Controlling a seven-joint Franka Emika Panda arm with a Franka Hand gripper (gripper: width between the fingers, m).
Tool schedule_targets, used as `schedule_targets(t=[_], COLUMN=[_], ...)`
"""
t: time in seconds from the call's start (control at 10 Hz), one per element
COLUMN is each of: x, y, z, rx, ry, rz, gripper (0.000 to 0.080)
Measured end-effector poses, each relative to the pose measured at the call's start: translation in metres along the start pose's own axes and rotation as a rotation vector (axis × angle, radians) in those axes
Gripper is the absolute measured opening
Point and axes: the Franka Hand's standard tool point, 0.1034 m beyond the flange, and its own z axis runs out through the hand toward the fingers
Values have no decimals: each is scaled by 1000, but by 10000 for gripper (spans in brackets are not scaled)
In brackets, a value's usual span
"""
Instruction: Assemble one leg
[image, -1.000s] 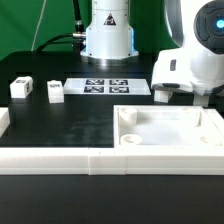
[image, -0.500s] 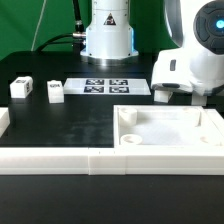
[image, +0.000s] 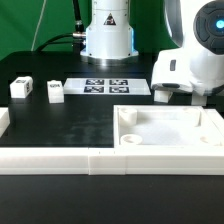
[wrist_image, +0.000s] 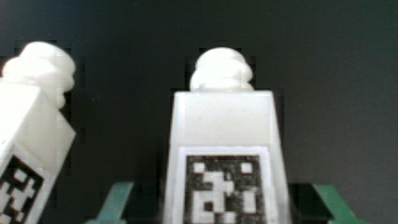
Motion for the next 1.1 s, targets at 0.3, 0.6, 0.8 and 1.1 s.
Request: schedule_targets(t=[0.3, 0.6, 0.8, 1.1], x=[-28, -34, -30, -21], y=[8, 5, 3, 8], z=[-44, -59, -61, -64], rx=[6, 15, 22, 42], ry=[-11, 45, 81, 336], rz=[-4, -11, -12, -65], gripper=[290, 290, 290, 290])
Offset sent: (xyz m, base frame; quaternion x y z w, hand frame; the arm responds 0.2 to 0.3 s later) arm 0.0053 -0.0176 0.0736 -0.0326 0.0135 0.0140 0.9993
